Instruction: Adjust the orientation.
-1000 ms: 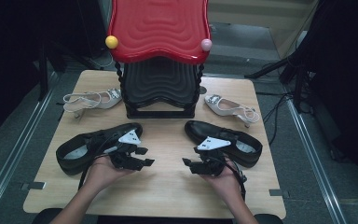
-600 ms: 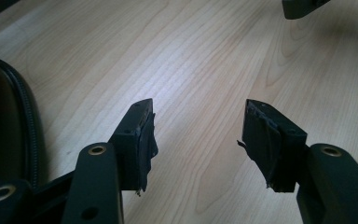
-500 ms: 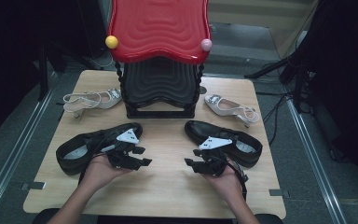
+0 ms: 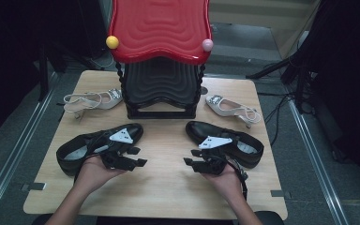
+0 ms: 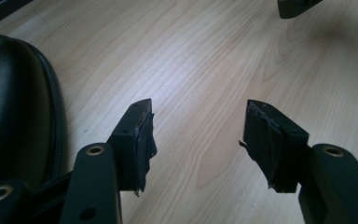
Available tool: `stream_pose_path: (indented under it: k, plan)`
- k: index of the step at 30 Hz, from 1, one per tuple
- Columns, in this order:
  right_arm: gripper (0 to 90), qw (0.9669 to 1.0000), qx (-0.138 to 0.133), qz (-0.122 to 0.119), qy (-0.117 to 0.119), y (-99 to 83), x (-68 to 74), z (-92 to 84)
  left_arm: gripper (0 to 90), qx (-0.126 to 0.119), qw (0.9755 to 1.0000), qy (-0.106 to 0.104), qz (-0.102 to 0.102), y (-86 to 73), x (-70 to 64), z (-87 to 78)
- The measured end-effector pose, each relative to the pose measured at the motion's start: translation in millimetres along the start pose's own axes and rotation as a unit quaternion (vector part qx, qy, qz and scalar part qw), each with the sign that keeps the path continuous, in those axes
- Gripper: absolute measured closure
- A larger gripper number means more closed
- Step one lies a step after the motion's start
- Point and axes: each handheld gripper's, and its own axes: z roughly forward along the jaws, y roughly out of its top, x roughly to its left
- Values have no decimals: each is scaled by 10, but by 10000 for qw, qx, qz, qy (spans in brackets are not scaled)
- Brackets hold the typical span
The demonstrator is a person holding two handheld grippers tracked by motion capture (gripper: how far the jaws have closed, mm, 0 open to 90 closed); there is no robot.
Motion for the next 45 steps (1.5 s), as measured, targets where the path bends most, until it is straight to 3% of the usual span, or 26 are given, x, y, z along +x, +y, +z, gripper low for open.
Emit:
stream_pose_path:
  k: [7, 10, 26, 45]
  plan:
    - [581, 9998, -153, -149, 20, 19, 2, -1, 430, -5, 10000, 70, -54, -36, 25, -137]
    - [584, 9998, -158, -73, 54, 39, -1, -1, 431, 21, 9999, 162, -37, -41, 26, -206]
    - [556, 9997, 42, -225, 7, 69, -1, 44, 456, 3, 9989, 395, -254, -125, 185, -599]
    - [547, 9997, 152, -163, 68, 59, -4, 97, 474, 83, 9961, 758, -445, -297, 350, -944]
